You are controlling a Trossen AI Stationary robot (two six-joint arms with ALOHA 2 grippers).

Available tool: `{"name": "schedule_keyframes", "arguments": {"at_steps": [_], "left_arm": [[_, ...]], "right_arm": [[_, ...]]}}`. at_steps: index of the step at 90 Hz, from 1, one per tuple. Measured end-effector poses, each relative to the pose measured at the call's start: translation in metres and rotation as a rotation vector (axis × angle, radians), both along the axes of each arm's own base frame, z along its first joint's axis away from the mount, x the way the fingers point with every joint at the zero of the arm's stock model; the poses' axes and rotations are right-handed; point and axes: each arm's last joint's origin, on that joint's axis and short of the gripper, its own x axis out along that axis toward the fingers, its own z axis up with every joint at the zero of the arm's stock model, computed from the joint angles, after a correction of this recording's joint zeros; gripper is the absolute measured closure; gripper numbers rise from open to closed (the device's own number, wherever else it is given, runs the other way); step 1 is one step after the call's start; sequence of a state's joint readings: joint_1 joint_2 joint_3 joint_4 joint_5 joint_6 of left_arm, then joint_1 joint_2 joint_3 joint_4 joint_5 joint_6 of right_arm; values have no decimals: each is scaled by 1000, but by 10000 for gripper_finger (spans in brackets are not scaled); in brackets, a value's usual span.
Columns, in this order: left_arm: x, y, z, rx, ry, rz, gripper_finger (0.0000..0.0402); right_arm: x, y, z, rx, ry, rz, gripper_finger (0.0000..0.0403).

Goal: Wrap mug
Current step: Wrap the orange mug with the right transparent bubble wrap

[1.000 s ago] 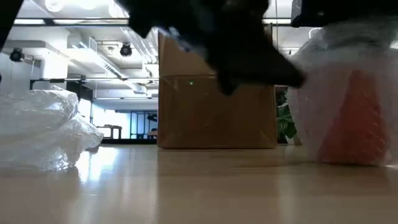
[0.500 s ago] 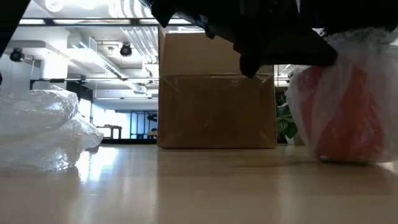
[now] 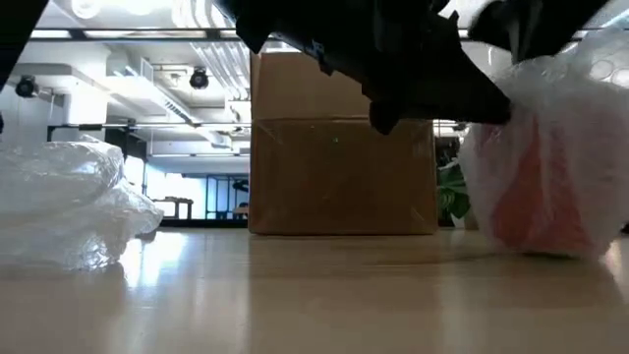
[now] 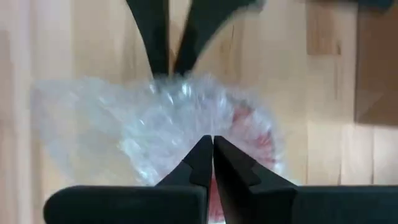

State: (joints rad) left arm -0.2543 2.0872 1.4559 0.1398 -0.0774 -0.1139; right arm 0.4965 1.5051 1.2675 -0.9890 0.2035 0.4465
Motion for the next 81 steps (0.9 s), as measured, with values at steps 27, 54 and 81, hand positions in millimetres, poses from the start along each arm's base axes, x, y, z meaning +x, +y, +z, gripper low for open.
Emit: {"name": "schedule_keyframes", "arguments": {"at_steps": [27,54,81], "left_arm": [[-1,0,-1,1,17,-7,402],[-4,1,6,1,17,-7,402],[-7,7,35,-14,-77,20,402]], "right_arm": [[6,1,-23,30,-67,44,403],[-10,-16,-79,44,-16,-76,403],[-7,-16,-85,70,-73,-63,403]]}}
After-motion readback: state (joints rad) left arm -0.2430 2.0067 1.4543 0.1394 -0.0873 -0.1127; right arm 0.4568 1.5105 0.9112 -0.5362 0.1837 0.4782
